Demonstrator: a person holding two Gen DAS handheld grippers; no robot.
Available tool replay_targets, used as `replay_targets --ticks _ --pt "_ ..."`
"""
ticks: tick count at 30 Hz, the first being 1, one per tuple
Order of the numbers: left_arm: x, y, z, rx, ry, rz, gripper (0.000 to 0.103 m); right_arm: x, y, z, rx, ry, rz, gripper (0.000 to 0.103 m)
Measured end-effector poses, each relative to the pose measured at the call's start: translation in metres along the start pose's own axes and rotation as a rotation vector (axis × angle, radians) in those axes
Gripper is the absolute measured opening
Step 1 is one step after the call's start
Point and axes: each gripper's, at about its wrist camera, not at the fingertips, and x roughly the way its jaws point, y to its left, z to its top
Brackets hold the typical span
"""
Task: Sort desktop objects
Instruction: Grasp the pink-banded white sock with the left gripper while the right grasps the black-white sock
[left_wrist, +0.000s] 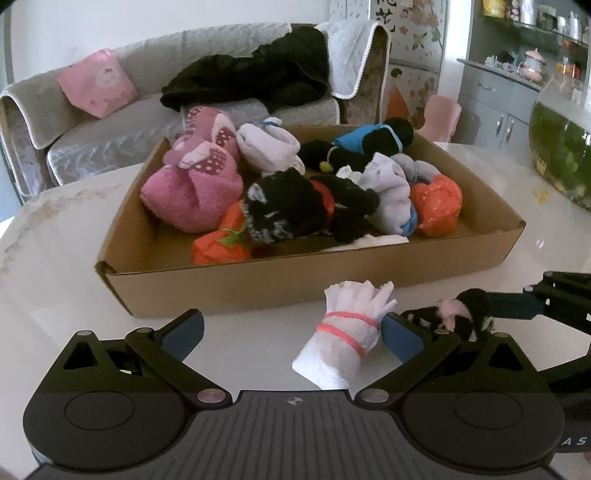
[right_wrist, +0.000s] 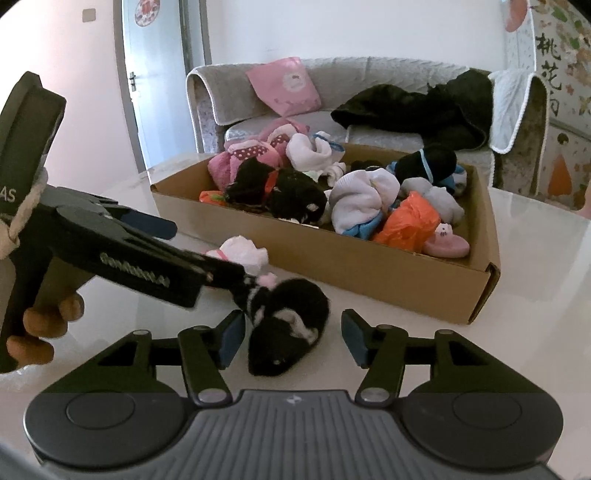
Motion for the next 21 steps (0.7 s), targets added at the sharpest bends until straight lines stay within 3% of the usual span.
replay_targets --ticks 11,13,14,15,16,21 --pt "0.009 -0.007 0.000 -0.025 0.028 0.018 0.099 -0.002 0.002 -0.001 -0.005 0.010 0.010 0.040" --pt "0.005 -0.011 0.000 -0.018 0.021 0.015 0.089 -0.004 0.001 -0.001 0.003 0.012 0.015 0.040" --pt "0.003 -0.012 0.001 -0.014 0.015 0.008 0.074 -0.004 0.000 -0.001 0.008 0.010 0.017 0.040" --pt "0.000 -0.014 0.002 -0.013 0.012 0.002 0.050 -0.005 0.000 -0.001 0.015 0.011 0.020 0.040" --pt "-0.003 -0.015 0.003 -0.020 0.016 -0.009 0.042 -0.006 -0.001 -0.002 0.018 0.011 0.023 0.040" --pt "-0.010 -0.018 -0.001 -0.035 0.024 -0.039 0.039 -0.008 -0.004 -0.004 0.032 0.011 0.022 0.040"
